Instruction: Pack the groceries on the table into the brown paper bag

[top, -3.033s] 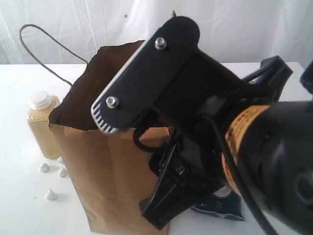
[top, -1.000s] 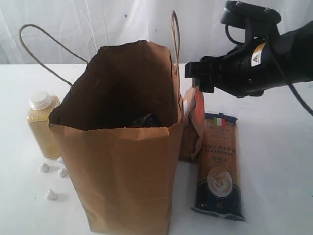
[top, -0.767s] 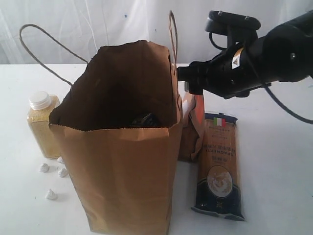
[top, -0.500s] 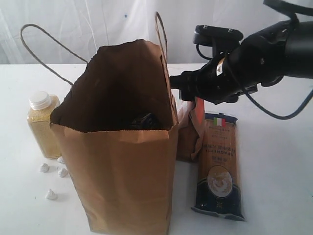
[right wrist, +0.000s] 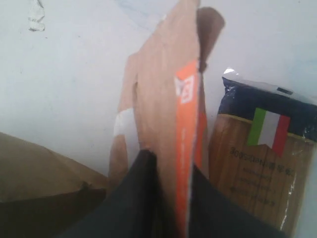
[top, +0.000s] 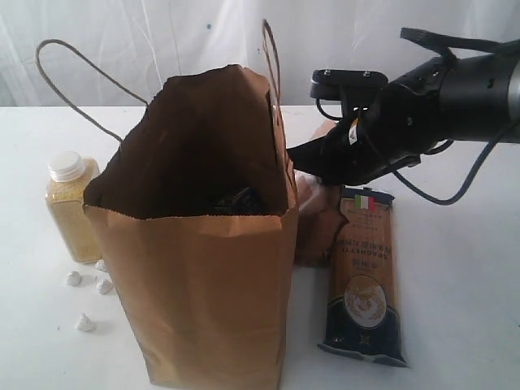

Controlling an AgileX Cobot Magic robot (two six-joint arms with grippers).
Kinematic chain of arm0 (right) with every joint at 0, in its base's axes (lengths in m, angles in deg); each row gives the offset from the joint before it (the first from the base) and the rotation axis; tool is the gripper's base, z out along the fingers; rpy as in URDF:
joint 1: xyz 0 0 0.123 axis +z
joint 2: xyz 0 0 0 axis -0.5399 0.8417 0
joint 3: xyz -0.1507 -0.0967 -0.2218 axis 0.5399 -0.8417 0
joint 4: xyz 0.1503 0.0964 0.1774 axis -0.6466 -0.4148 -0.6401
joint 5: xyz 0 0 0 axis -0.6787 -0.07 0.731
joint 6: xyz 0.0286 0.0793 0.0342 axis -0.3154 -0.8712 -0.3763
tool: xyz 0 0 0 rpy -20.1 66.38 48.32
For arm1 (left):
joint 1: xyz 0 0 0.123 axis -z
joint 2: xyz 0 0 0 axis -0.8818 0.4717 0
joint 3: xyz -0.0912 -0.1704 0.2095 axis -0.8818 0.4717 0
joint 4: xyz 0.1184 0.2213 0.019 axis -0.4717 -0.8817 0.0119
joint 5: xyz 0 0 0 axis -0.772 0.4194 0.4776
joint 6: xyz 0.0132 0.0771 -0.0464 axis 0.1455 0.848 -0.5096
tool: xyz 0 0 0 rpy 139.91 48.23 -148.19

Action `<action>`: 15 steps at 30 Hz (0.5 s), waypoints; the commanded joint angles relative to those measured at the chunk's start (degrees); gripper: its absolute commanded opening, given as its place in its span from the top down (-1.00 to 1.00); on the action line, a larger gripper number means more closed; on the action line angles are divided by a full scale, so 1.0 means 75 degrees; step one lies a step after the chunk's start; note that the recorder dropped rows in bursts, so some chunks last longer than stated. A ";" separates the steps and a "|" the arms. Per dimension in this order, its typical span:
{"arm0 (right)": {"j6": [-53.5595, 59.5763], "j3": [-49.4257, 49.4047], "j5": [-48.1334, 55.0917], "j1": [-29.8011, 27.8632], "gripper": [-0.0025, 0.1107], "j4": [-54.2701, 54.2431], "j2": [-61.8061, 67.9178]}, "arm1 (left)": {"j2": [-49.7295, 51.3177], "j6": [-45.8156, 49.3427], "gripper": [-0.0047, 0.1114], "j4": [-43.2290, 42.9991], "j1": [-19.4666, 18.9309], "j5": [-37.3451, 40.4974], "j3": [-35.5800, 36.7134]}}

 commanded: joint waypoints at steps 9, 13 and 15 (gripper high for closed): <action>0.0282 0.0003 0.1177 -0.0055 0.96 0.1018 -0.2654 | -0.0033 0.0000 0.92 0.0064 -0.0011 0.0030 0.0036; 0.0722 0.0003 0.1800 -0.0041 0.96 0.0920 -0.3868 | -0.0033 0.0000 0.92 0.0064 -0.0011 0.0030 0.0036; 0.1136 0.0003 0.2198 0.0012 0.96 0.0794 -0.4362 | -0.0033 0.0000 0.92 0.0064 -0.0011 0.0030 0.0036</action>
